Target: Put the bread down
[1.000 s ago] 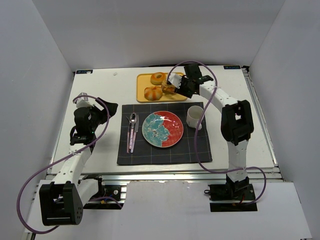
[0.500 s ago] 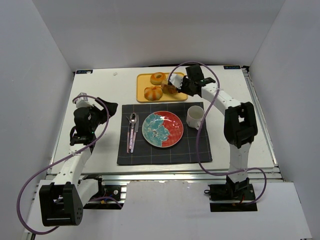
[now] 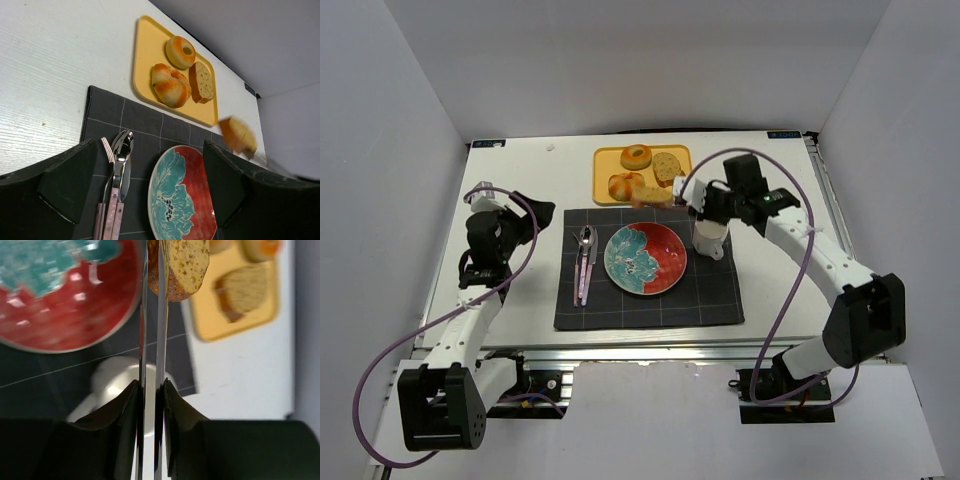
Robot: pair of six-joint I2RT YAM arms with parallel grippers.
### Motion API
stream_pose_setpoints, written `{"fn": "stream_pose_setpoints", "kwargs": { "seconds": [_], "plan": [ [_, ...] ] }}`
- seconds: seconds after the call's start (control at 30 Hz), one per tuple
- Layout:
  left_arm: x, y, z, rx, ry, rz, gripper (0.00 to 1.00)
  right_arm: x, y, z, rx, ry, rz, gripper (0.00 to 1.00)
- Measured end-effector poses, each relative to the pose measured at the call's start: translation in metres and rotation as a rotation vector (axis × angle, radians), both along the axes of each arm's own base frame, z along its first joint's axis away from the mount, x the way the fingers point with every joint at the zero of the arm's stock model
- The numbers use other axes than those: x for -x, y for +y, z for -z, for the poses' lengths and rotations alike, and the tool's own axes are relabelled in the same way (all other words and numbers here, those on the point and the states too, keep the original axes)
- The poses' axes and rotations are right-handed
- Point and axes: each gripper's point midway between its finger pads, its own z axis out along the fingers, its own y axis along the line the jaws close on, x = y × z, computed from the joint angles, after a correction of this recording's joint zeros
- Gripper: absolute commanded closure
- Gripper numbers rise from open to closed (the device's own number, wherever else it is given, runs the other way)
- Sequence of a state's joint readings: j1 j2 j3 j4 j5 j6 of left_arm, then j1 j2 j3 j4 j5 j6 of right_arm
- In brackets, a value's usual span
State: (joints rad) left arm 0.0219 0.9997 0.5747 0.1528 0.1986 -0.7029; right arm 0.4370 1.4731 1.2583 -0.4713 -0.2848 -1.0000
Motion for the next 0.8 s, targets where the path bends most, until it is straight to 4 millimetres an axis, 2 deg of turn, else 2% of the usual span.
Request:
{"fn": "stream_pose_setpoints", "kwargs": {
  "seconds": [0.1, 0.2, 0.33, 0.5, 0.73, 0.8],
  "plan": [
    [-0.002, 0.0, 0.001, 0.001, 0.002, 0.001, 0.05, 0.03, 0.0, 0.025, 0.015, 0.094, -0.051, 0.84],
    [-0.004, 0.0, 0.006, 0.001, 0.016, 0.001, 0.05, 0.046, 0.003, 0.036, 0.015, 0.149, -0.084, 0.83],
    [-0.005, -0.001, 0.01, 0.003, 0.028, 0.003, 0.05, 0.056, 0.009, 0.035, 0.004, 0.159, -0.118, 0.79],
    [-0.005, -0.001, 0.008, 0.006, 0.025, 0.003, 0.05, 0.071, 0.018, 0.04, 0.014, 0.168, -0.174, 0.65],
    [-0.003, -0.001, 0.002, 0.01, 0.007, 0.002, 0.05, 0.079, 0.025, 0.043, 0.029, 0.176, -0.201, 0.64],
    [-0.003, -0.001, 0.0, 0.011, 0.003, 0.001, 0.05, 0.08, 0.025, 0.045, 0.037, 0.178, -0.199, 0.6]
  ]
}}
